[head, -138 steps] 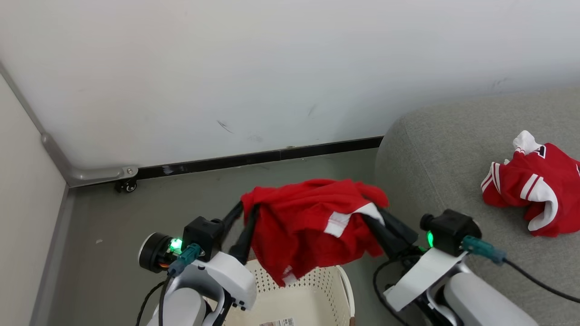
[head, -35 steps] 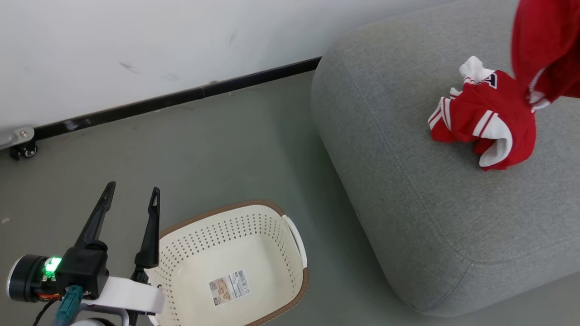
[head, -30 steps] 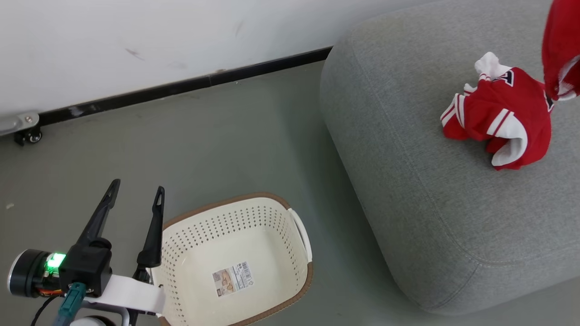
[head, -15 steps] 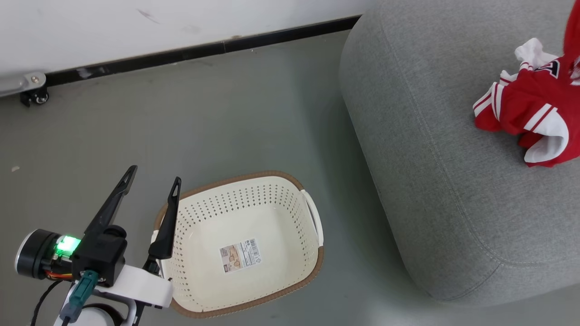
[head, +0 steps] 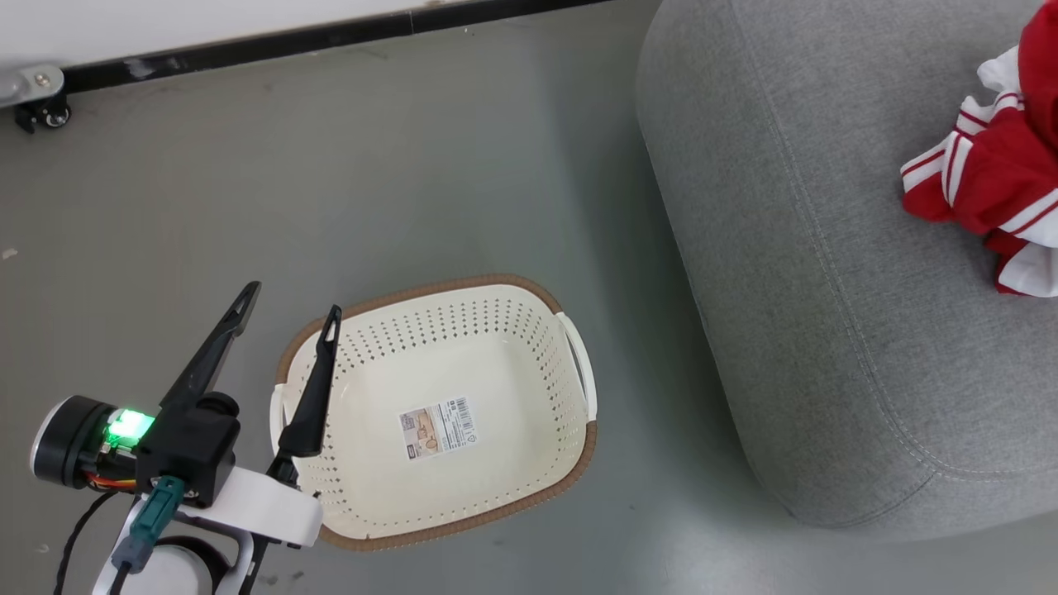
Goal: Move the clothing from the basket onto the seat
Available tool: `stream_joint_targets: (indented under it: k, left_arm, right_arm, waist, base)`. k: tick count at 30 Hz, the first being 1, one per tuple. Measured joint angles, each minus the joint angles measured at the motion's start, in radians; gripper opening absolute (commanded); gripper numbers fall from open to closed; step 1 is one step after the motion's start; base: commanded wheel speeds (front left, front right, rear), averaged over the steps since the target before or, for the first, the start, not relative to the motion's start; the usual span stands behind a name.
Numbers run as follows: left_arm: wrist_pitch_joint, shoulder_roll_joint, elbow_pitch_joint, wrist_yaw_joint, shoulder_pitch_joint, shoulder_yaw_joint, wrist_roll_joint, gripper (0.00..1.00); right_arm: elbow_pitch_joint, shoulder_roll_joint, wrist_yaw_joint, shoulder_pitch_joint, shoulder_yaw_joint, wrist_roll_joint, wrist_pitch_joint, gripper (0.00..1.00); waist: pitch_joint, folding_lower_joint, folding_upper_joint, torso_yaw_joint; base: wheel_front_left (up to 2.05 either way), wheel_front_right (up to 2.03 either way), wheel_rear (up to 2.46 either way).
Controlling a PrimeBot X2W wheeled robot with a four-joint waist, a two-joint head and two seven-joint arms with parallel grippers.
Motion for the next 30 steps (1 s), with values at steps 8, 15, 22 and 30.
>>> stream_joint_targets:
  k: [8, 15, 22, 30]
  left_arm:
    - [0.003, 0.003, 0.000, 0.000, -0.014, 0.011, 0.001, 1.00]
    - [-0.003, -0.011, 0.007, 0.002, -0.028, 0.012, 0.001, 1.00]
    - [-0.030, -0.027, 0.036, 0.003, -0.040, 0.012, -0.003, 1.00]
    - [-0.059, -0.052, 0.082, 0.011, -0.051, 0.009, -0.013, 1.00]
  right_arm:
    - [0.076, 0.036, 0.000, 0.058, -0.035, 0.000, -0.029, 0.00]
    - [0.091, 0.051, 0.000, 0.053, -0.010, 0.000, -0.031, 0.00]
    - [0.101, 0.062, 0.000, 0.040, 0.063, 0.000, -0.012, 0.19]
    - [0.100, 0.072, 0.000, 0.028, 0.138, 0.007, 0.038, 1.00]
  waist:
    - [0.039, 0.0000, 0.0000, -0.008]
    - [0.059, 0.0000, 0.0000, -0.024]
    - [0.061, 0.0000, 0.0000, -0.043]
    - [0.043, 0.0000, 0.0000, -0.059]
  base:
    - [0.00, 0.00, 0.00]
    - [0.00, 0.00, 0.00]
    - [0.00, 0.00, 0.00]
    - [0.00, 0.00, 0.00]
